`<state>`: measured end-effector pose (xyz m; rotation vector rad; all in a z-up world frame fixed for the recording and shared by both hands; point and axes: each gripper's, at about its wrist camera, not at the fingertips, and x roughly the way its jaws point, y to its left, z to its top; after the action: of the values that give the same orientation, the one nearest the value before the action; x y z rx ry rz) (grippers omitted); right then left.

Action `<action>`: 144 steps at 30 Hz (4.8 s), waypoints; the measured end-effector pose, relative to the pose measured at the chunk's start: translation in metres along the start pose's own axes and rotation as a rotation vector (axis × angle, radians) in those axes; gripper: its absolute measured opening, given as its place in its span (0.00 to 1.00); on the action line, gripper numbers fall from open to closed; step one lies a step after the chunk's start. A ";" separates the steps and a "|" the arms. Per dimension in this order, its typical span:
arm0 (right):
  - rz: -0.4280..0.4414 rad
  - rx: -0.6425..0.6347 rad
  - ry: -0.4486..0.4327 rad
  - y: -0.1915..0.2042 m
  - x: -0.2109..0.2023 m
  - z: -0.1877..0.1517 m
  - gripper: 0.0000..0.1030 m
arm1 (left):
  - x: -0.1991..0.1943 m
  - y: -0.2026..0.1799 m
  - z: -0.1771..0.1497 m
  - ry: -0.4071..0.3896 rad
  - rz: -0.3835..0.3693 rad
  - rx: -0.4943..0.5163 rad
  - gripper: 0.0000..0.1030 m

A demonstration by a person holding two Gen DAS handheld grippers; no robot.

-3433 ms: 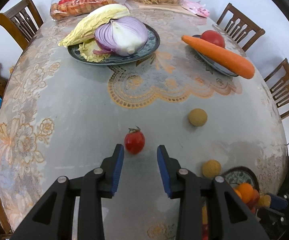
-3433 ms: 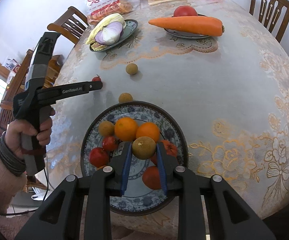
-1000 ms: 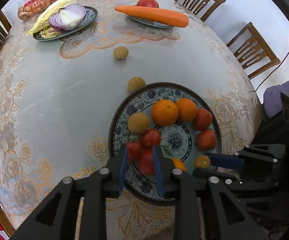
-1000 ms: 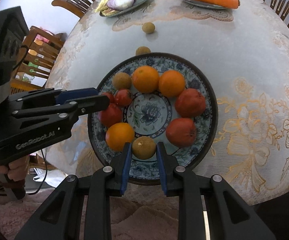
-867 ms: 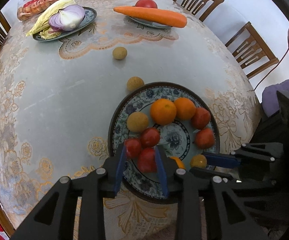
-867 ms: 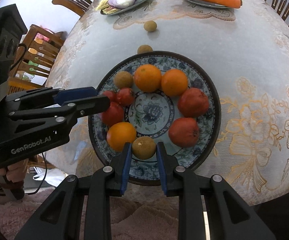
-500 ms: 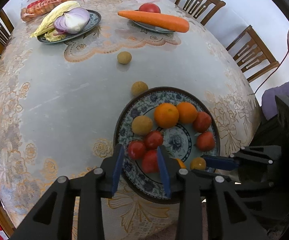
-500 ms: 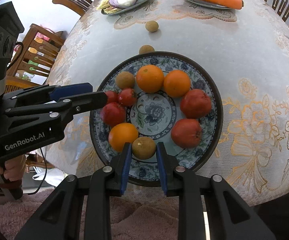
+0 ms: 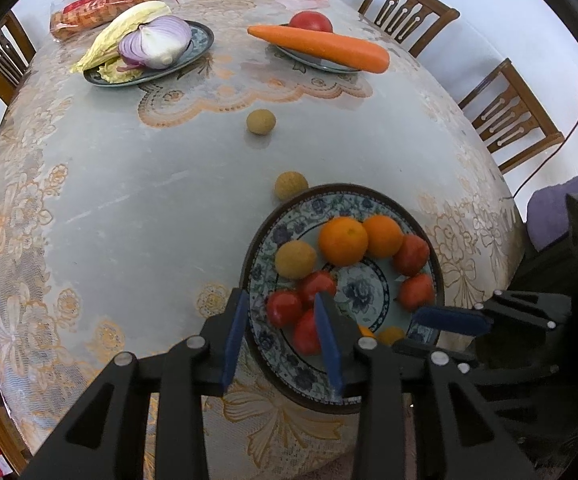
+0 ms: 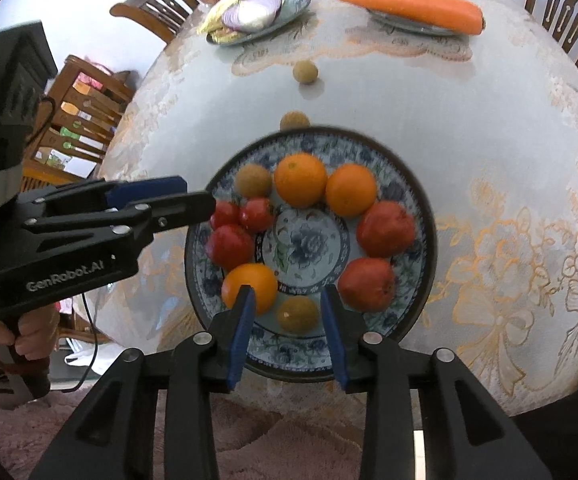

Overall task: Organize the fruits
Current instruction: 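Move both tools back toward the remaining yellow-green fruits, then grasp a yellow-green fruit with the left tool while the right tool grasps another, then carry both yellow-green fruits over the blue-and-white plate with both tools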

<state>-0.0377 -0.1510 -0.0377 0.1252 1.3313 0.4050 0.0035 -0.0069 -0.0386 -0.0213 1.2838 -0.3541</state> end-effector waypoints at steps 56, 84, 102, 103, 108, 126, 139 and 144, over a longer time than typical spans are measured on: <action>0.021 0.085 -0.115 -0.080 -0.023 0.050 0.34 | 0.081 -0.014 0.106 0.177 0.054 -0.184 0.32; 0.033 0.052 -0.096 -0.076 -0.013 0.066 0.34 | 0.038 0.021 0.091 0.055 0.030 -0.283 0.25; 0.032 -0.127 -0.037 -0.026 0.030 0.125 0.34 | 0.009 0.067 0.072 -0.040 0.147 -0.393 0.25; 0.031 -0.133 -0.035 -0.024 0.032 0.128 0.34 | 0.009 0.069 0.071 -0.043 0.153 -0.402 0.25; 0.019 -0.158 -0.021 -0.016 0.047 0.142 0.34 | 0.009 0.078 0.066 -0.050 0.184 -0.430 0.25; -0.010 -0.210 -0.002 -0.004 0.083 0.174 0.34 | 0.013 0.088 0.058 -0.039 0.191 -0.462 0.25; -0.040 -0.226 -0.025 -0.002 0.080 0.174 0.26 | 0.006 0.084 0.052 -0.051 0.188 -0.441 0.25; -0.026 -0.210 -0.039 0.000 0.067 0.167 0.26 | 0.001 0.078 0.051 -0.062 0.178 -0.416 0.25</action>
<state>0.1350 -0.1041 -0.0587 -0.0594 1.2433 0.5152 0.0705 0.0571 -0.0409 -0.2672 1.2685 0.0699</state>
